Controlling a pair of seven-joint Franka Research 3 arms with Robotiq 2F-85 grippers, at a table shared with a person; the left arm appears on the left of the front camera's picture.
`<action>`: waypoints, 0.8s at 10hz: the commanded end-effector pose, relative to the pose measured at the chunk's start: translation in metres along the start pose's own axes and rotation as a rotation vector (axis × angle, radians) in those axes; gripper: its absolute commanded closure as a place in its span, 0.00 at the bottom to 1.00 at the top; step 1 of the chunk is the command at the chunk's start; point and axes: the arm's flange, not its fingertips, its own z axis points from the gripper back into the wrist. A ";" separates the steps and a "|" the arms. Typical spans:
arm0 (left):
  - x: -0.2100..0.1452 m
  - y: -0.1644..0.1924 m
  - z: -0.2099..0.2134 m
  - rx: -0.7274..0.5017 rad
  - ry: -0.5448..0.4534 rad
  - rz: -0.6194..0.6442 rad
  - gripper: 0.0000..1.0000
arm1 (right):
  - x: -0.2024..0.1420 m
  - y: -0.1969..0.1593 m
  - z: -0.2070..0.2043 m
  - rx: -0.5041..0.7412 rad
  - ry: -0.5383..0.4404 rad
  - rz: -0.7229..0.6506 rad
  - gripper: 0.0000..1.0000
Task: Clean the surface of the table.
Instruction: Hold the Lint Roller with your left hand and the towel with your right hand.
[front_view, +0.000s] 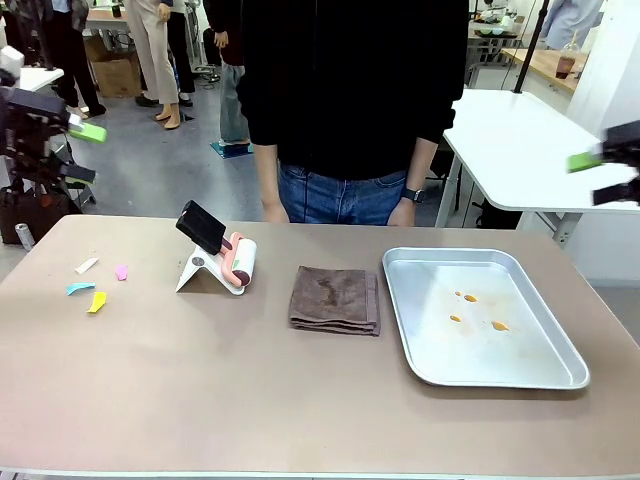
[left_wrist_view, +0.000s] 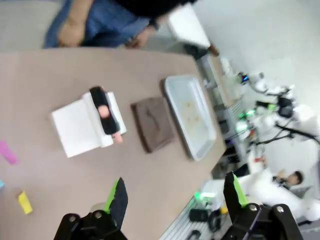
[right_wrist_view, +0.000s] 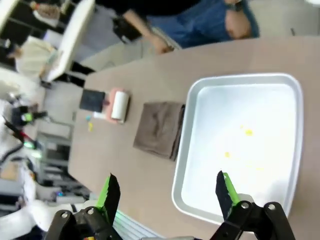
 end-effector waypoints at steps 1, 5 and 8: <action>0.006 -0.013 -0.016 0.173 0.191 -0.020 0.00 | 0.010 0.030 -0.061 -0.100 0.064 0.107 0.00; 0.038 -0.022 -0.036 0.414 0.384 -0.024 0.00 | 0.001 0.107 -0.185 -0.210 0.237 0.366 0.00; 0.059 -0.006 -0.067 0.372 0.414 0.047 0.00 | -0.015 0.127 -0.240 -0.236 0.338 0.405 0.00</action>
